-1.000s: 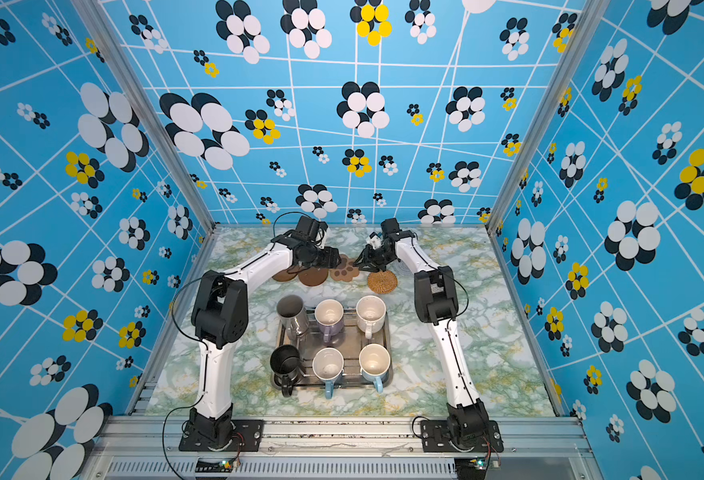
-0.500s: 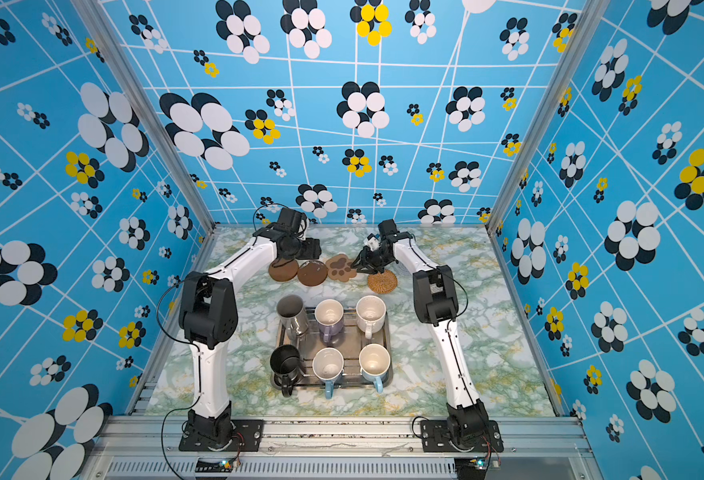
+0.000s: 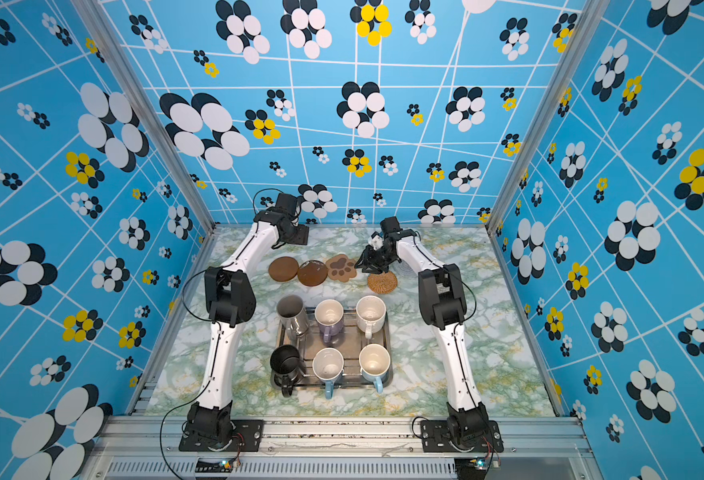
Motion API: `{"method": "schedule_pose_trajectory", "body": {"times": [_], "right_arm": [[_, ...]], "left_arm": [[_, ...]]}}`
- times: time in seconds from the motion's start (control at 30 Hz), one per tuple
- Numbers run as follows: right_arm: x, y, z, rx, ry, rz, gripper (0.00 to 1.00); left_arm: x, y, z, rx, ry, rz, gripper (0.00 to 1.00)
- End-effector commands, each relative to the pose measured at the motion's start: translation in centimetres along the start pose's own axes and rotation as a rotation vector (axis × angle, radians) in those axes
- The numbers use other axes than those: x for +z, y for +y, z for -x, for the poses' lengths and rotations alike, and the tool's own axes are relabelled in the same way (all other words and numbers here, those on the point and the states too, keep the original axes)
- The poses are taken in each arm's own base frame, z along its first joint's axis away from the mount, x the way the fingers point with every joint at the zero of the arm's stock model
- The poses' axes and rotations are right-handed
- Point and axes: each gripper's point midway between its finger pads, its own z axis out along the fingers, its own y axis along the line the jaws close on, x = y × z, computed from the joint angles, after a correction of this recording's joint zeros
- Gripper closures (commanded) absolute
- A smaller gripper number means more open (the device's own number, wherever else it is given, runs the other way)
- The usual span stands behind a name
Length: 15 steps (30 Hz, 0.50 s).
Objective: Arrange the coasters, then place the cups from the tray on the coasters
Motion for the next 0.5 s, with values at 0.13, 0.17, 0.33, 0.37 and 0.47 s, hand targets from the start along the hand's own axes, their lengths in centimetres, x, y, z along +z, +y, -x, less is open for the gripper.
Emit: {"method": "schedule_pose_trajectory", "body": {"times": [0.13, 0.17, 0.33, 0.37, 0.47], "right_arm": [[-3.6, 2.5, 0.5, -0.064, -0.088, -0.009, 0.61], [-3.8, 2.6, 0.6, -0.068, -0.094, -0.008, 0.61], [-3.7, 2.8, 0.7, -0.062, -0.102, 0.002, 0.61], [-3.6, 2.8, 0.8, -0.060, -0.105, 0.004, 0.61], [-3.3, 2.8, 1.4, -0.057, -0.117, 0.006, 0.62]], "left_arm": [[2.2, 1.6, -2.5, 0.033, 0.095, 0.069, 0.23], [2.5, 1.7, -2.8, 0.034, 0.102, 0.072, 0.23], [3.9, 2.3, -4.2, 0.034, 0.146, 0.087, 0.24], [4.1, 2.5, -4.4, 0.037, 0.153, 0.097, 0.24], [4.0, 2.9, -4.7, 0.037, 0.168, 0.107, 0.24]]}}
